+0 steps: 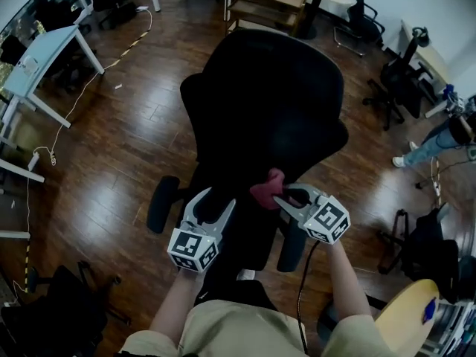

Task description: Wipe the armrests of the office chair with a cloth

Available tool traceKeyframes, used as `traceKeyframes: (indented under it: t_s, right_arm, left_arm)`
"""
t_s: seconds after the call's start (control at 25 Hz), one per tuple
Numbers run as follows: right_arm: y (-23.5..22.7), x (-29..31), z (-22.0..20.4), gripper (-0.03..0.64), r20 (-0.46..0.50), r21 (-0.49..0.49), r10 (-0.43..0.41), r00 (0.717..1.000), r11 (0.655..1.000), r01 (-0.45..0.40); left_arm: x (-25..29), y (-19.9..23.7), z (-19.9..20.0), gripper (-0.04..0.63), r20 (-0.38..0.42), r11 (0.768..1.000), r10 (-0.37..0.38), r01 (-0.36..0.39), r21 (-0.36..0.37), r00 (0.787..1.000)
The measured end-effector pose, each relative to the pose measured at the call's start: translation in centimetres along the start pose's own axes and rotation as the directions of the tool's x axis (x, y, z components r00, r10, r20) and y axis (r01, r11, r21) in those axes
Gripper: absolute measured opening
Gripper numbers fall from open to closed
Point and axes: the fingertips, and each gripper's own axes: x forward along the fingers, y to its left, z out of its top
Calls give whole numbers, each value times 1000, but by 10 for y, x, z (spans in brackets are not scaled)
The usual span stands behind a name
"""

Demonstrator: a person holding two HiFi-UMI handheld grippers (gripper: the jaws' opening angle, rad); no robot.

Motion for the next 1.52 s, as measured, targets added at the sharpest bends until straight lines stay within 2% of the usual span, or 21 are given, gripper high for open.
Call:
traceKeyframes:
  t_s: [0.12, 0.24, 0.32, 0.4, 0.52, 0.6, 0.68, 0.72, 0.8, 0.96, 1.2, 1.36, 1.52]
  right_arm:
    - [13, -45, 44, 64, 150, 46, -161, 975, 987, 156]
    - [29, -95, 62, 64, 249, 104, -297, 922, 954, 280]
    - [40, -129, 66, 64, 295, 152, -386, 874, 922, 356]
    - [46, -161, 67, 64, 331, 208, -477, 814, 879, 430]
    - [51, -199, 59, 64, 360, 282, -602, 713, 798, 532]
    - [59, -215, 55, 64, 364, 298, -661, 656, 750, 590]
    - [71, -222, 53, 64, 371, 314, -692, 619, 721, 618]
    - [77, -224, 53, 64, 377, 324, -696, 611, 717, 618]
    - [88, -225, 53, 64, 388, 327, -691, 610, 722, 610]
    - [100, -232, 52, 64, 395, 324, -680, 617, 732, 599]
    - [113, -227, 36, 64, 382, 343, -658, 648, 753, 562]
    - [120, -193, 22, 64, 349, 371, -628, 695, 774, 513]
    - [134, -133, 19, 64, 316, 345, -544, 778, 829, 440]
  left_arm:
    - [-10, -23, 33, 209, 43, 999, -22, 20, 46, 999]
    - [-19, -57, 54, 209, 71, 996, -61, 56, 71, 996]
    - [-27, -83, 64, 209, 80, 993, -83, 76, 92, 993]
    - [-33, -105, 73, 209, 99, 988, -98, 85, 130, 990]
    - [-43, -129, 87, 209, 137, 976, -82, 51, 212, 987]
    - [-52, -141, 96, 209, 160, 964, -59, 15, 264, 985]
    - [-60, -148, 99, 209, 185, 954, -46, -12, 299, 982]
    - [-64, -151, 100, 209, 194, 951, -43, -19, 308, 980]
    - [-66, -158, 98, 209, 194, 952, -46, -16, 307, 980]
    - [-62, -173, 85, 201, 131, 953, -75, 33, 300, 988]
    - [-81, -167, 85, 207, 173, 964, -40, -8, 267, 984]
    - [-105, -138, 83, 207, 170, 962, 9, -55, 267, 985]
    - [-130, -88, 83, 207, 180, 964, 80, -122, 236, 980]
